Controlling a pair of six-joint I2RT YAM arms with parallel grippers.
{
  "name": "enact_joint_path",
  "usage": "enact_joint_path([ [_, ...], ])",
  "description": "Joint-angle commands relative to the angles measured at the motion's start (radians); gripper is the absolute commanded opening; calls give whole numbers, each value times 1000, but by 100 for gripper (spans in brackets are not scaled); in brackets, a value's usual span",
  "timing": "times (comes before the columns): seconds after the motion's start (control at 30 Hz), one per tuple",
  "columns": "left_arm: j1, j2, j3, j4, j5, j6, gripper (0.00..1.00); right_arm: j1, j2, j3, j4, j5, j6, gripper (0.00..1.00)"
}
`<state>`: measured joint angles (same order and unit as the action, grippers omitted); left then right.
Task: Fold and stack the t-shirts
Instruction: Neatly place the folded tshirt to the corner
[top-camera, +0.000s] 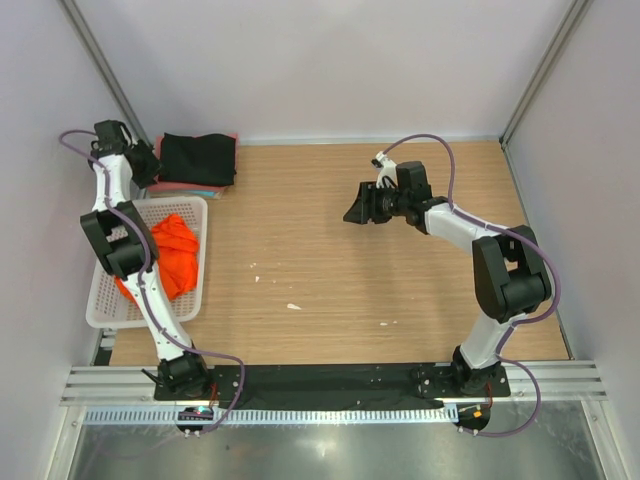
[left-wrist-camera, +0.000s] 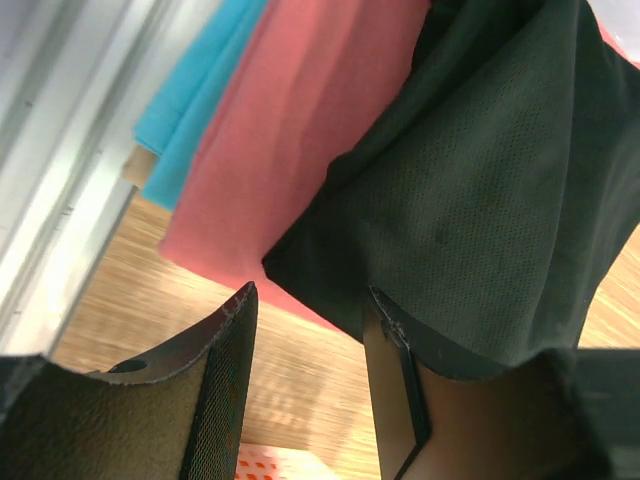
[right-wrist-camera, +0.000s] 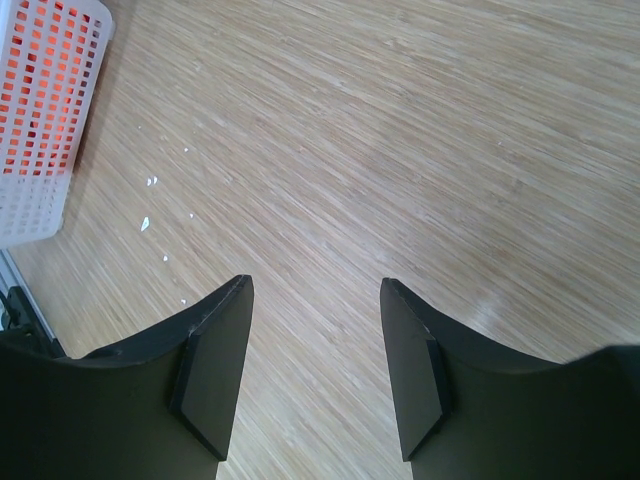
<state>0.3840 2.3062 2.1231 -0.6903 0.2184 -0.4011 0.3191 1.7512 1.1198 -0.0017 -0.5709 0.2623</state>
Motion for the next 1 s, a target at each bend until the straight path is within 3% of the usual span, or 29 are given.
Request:
enact_joint_path([
  [0.0, 7, -25, 0, 57, 44, -25, 47, 5, -41, 12, 14, -3, -26, 60],
  [0.6, 7, 21, 11, 49, 1, -42, 41, 5, -53, 12, 11, -7, -26, 60],
  [0.97, 7, 47, 52, 55, -2, -51, 27, 5, -55, 9, 14, -11, -26, 60],
])
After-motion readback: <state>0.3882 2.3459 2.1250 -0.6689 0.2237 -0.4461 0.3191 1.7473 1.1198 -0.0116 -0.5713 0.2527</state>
